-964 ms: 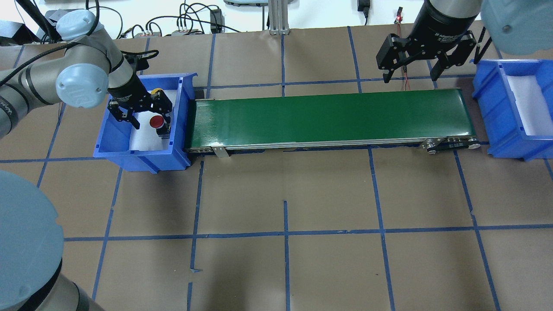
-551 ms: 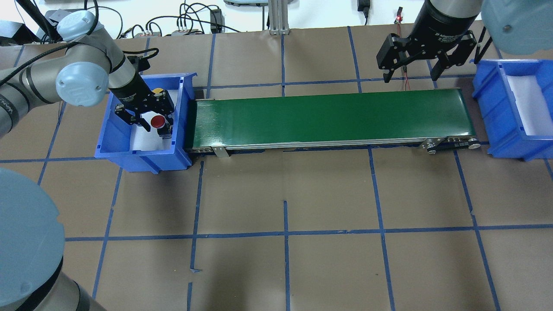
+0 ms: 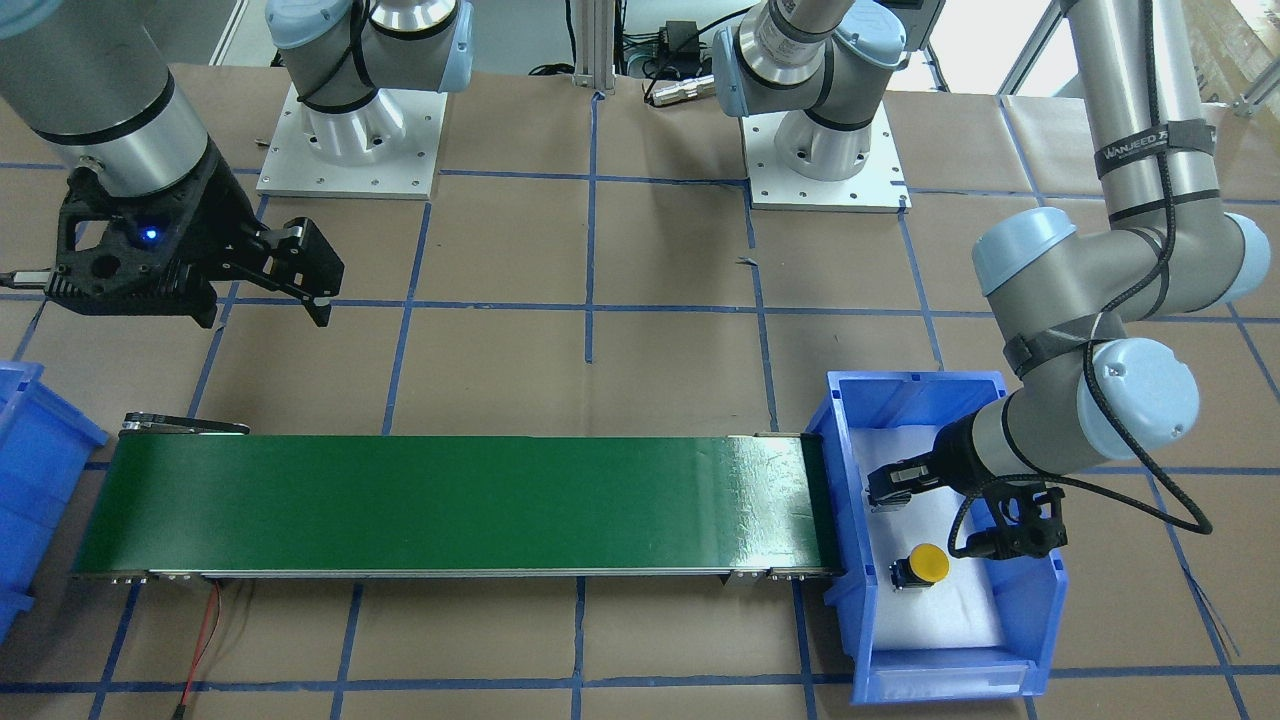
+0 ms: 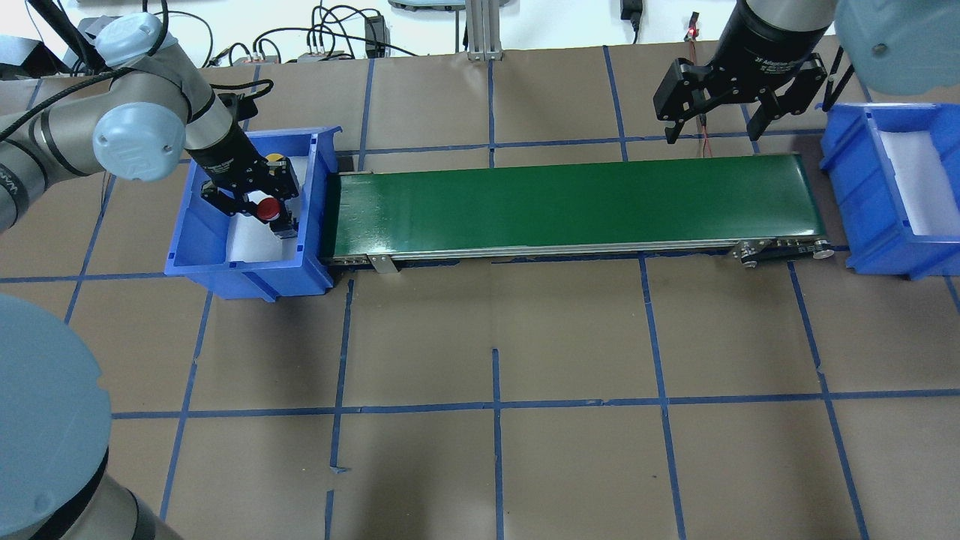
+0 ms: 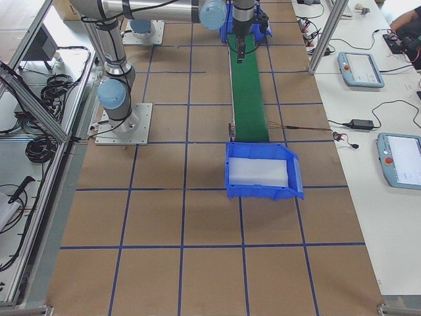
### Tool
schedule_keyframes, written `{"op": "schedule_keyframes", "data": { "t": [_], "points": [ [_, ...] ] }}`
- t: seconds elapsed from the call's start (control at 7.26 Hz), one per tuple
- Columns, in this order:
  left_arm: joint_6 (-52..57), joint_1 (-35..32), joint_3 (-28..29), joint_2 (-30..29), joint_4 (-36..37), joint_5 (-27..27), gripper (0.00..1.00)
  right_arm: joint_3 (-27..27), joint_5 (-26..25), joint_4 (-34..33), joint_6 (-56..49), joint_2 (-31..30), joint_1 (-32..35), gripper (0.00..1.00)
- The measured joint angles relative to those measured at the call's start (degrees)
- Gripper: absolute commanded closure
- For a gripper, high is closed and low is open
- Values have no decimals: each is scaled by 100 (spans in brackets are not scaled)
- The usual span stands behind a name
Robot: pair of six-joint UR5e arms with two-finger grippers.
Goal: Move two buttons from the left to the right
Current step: 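Grasp the red push-button with the left gripper and lift it, then carry the red button onto the green conveyor and release it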
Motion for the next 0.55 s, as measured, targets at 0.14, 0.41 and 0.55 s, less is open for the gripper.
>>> {"op": "schedule_keyframes", "data": {
  "t": [0.14,0.41,0.55],
  "points": [
    [64,4,103,110,-162,87,65,-6,-2,1,1,-10,3,0],
    [150,-7,496,324,-716,232,64,-6,-8,2,3,-29,18,0],
    [169,-82,816,369,-963,245,64,1,-7,1,1,-25,21,0]
  ]
}}
